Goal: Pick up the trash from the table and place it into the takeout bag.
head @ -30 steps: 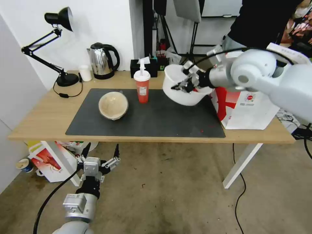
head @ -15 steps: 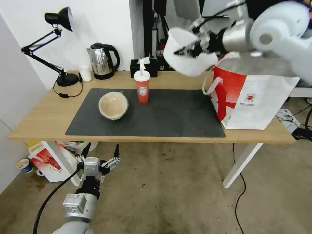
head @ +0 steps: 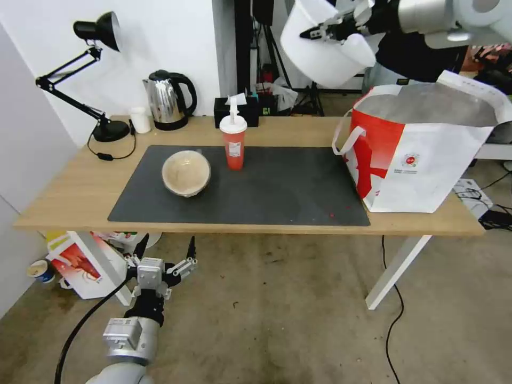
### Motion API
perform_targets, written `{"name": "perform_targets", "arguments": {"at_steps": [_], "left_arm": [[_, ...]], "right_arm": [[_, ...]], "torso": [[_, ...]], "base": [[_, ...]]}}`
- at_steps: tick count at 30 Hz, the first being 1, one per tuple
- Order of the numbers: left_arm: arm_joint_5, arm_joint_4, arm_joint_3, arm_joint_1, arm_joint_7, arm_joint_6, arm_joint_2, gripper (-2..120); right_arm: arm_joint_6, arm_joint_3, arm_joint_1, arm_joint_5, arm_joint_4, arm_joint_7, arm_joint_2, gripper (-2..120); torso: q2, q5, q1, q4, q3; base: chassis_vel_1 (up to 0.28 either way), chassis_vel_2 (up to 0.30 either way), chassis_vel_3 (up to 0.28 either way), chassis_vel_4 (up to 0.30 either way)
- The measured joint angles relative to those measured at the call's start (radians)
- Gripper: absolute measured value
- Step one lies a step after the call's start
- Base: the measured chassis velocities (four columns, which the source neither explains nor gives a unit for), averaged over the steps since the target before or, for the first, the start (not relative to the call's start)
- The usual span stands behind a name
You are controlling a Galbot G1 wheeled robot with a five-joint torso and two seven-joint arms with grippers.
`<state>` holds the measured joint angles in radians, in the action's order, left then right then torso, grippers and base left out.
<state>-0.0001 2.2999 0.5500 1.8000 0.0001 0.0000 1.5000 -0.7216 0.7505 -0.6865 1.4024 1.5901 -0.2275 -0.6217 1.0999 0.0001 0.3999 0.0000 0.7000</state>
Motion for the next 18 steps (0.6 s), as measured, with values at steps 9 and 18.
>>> {"name": "perform_targets", "arguments": {"at_steps": [9,18], "left_arm": [[0.0,0.0,0.0,0.0,0.0,0.0,0.0,100],[0.0,0.0,0.0,0.0,0.0,0.0,0.0,100]], "right_arm": [[0.0,0.017,0.022,-0.044,-0.022,-0.028,0.074,0],[0.0,0.017,0.061,-0.097,-0.047,-0.055,0.13,0]], "torso": [[0.0,0.0,0.0,-0.0001,0.0],[0.0,-0.0002,0.0,0.0,0.0]], "base": [[0.0,0.0,0.0,0.0],[0.0,0.0,0.0,0.0]]}}
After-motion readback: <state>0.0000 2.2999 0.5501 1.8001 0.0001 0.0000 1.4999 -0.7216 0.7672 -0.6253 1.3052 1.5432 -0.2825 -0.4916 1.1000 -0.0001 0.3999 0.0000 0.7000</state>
